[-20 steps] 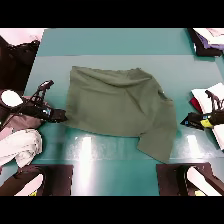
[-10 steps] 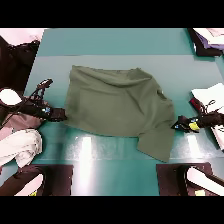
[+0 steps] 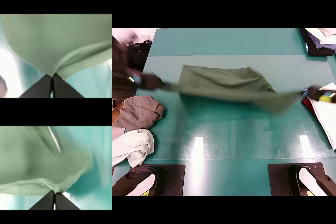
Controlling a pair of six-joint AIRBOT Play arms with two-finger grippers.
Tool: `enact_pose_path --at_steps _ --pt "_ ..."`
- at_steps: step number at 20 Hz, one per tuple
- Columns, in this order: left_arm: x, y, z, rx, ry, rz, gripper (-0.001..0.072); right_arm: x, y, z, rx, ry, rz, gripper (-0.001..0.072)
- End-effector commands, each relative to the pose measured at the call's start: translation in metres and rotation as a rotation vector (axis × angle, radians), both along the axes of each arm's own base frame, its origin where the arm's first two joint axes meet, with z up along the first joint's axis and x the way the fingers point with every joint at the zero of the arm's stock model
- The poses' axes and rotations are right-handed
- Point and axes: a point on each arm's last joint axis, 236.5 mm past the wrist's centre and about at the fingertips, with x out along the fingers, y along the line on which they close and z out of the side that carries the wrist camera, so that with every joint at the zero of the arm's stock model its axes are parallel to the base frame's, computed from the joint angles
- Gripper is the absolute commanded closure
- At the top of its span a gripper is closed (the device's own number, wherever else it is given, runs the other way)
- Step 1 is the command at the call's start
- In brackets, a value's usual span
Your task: Fold the shirts.
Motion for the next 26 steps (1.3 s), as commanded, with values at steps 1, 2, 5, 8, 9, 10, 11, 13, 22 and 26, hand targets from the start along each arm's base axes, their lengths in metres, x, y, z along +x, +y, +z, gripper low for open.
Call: enact_pose_path --at_steps 1,2,5,8,9,10,11,13,22,26 --pt "-0.012 0.004 0.168 -0.004 -0.408 0.01 0.0684 -0.012 0.017 0.2 -0.051 -0.514 -0.03 0.0699" --pt "-0.028 0.005 0.211 -0.009 -0.515 0.011 0.0684 -0.03 0.02 0.251 -0.104 -0.641 -0.041 0.0698" --pt "-0.09 0.006 0.316 -0.032 -0.806 0.008 0.0684 -0.096 0.035 0.353 -0.271 -0.902 -0.065 0.0698" --pt "-0.151 0.002 0.38 -0.115 -1.04 -0.001 0.0684 -0.152 0.044 0.408 -0.413 -1.052 -0.113 0.0699" --pt "-0.171 0.001 0.395 -0.149 -1.103 -0.007 0.0684 -0.166 0.042 0.418 -0.447 -1.071 -0.142 0.0699" --pt "-0.188 -0.001 0.406 -0.178 -1.15 -0.018 0.0684 -0.174 0.038 0.423 -0.469 -1.065 -0.173 0.0699" --pt "-0.2 -0.004 0.413 -0.2 -1.178 -0.031 0.0685 -0.177 0.032 0.424 -0.482 -1.037 -0.204 0.0699" --pt "-0.21 -0.01 0.413 -0.215 -1.176 -0.06 0.0684 -0.171 0.019 0.415 -0.495 -0.932 -0.234 0.07" --pt "-0.021 -0.009 0.182 -0.086 -0.461 -0.01 0.0685 -0.009 -0.039 0.214 -0.29 -0.112 -0.081 0.07" --pt "0.036 -0.013 0.011 -0.047 0.004 -0.029 0.0684 0.035 -0.019 0.07 -0.186 0.276 0.08 0.07"
